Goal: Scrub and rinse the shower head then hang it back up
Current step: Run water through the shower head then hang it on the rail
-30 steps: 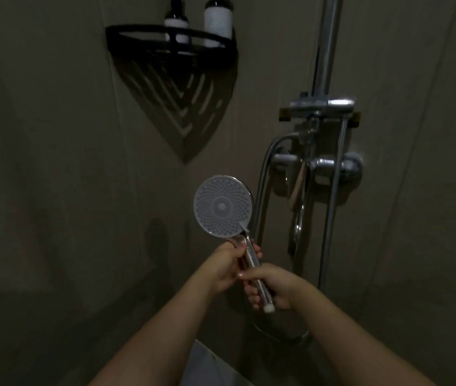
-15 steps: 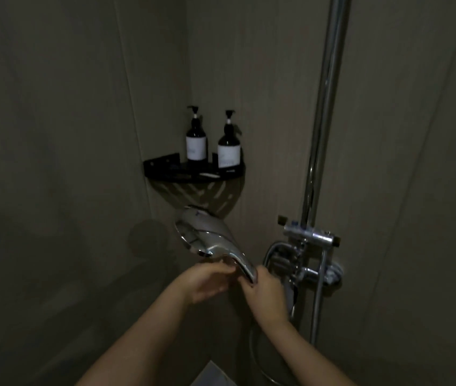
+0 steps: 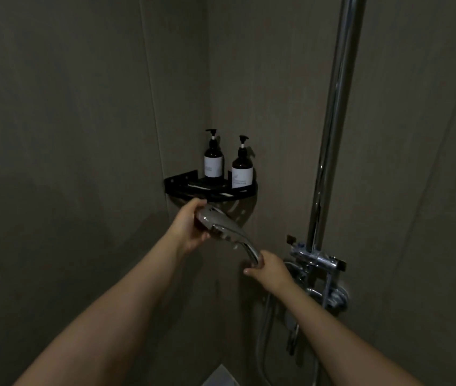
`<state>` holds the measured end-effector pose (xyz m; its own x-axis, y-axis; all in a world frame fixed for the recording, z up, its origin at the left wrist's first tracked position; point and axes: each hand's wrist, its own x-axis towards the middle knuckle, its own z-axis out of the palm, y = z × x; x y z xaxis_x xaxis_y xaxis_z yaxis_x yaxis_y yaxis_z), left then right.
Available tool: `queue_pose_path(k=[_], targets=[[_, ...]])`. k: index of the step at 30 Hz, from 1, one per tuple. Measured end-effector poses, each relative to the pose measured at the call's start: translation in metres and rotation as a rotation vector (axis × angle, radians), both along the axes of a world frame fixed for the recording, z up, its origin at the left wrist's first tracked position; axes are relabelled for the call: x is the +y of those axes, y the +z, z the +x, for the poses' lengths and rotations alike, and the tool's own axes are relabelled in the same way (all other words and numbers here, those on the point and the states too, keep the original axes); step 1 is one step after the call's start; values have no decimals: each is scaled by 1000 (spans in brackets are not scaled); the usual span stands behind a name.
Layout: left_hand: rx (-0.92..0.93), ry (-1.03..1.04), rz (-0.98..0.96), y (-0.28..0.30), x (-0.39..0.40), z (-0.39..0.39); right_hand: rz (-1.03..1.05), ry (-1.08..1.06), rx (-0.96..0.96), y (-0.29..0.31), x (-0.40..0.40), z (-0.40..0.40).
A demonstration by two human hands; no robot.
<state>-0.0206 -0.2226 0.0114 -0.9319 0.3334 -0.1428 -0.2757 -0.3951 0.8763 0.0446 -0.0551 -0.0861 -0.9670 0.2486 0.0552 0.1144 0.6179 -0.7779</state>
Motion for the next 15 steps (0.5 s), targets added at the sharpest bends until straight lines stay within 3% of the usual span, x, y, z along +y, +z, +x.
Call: queue_pose_path(k=[6,8,10,11,12,14,15], targets=[[-5,75,-94,5,22,13,106,-37,43,32,-4,-6],[98,186,-148,11,27,8,223,-126,84,37,1,-3],[352,510,-469,17,24,-1,320,-192,87,39,5,-1],[582,648,-655,19,22,-4,357,-211,86,40,6,-2],[859,650,-819,18,22,-7,389,-220,91,41,5,-3],[1218,219,-1218,8,31,-8,441,-217,107,44,2,-4],[1208,-85,-1432,-2,36,-8,470,-216,107,44,1,-5]])
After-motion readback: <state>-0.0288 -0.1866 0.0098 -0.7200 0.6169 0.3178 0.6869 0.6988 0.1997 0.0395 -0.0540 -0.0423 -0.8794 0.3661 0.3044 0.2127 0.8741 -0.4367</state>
